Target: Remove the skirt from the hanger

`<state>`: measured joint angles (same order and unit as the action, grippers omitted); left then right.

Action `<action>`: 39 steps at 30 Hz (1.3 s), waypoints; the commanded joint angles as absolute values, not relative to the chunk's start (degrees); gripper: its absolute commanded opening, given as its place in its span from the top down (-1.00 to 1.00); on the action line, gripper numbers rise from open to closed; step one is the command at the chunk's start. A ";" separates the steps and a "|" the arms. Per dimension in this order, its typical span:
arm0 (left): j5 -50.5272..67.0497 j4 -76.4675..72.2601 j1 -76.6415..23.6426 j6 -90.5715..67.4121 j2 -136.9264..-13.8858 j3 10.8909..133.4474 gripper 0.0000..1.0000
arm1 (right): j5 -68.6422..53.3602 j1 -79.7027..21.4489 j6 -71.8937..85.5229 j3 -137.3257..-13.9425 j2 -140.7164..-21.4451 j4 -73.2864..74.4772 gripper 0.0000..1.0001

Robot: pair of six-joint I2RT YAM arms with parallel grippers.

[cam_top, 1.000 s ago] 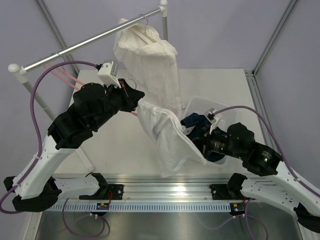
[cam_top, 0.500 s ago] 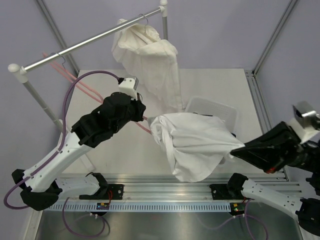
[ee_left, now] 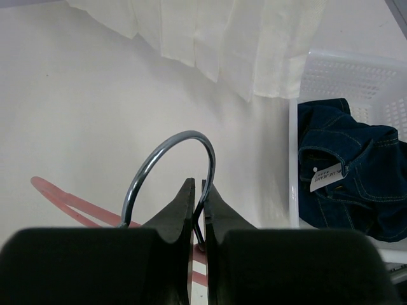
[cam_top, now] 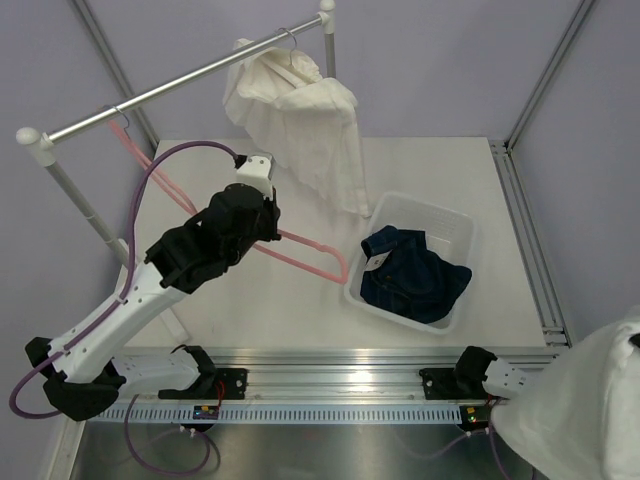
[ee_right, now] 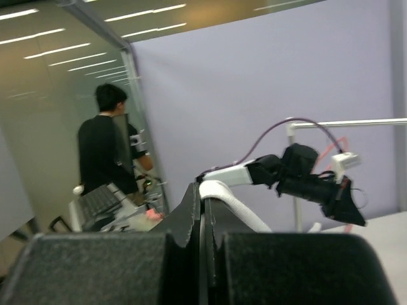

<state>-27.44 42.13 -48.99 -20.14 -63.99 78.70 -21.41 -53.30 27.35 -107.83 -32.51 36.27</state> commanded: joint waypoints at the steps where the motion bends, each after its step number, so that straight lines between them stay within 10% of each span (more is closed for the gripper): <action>1: -24.62 40.60 -48.95 -20.83 -62.84 80.68 1.00 | -8.02 -53.35 19.88 -110.65 -38.74 46.66 1.00; 14: -3.70 40.51 -48.95 -25.05 -53.44 88.15 1.00 | 27.14 -53.35 1.50 -106.79 -56.86 51.86 1.00; 39: -1.06 39.64 -48.95 -27.51 -49.04 84.38 1.00 | 24.62 -41.23 -4.75 -107.93 -63.90 49.40 1.00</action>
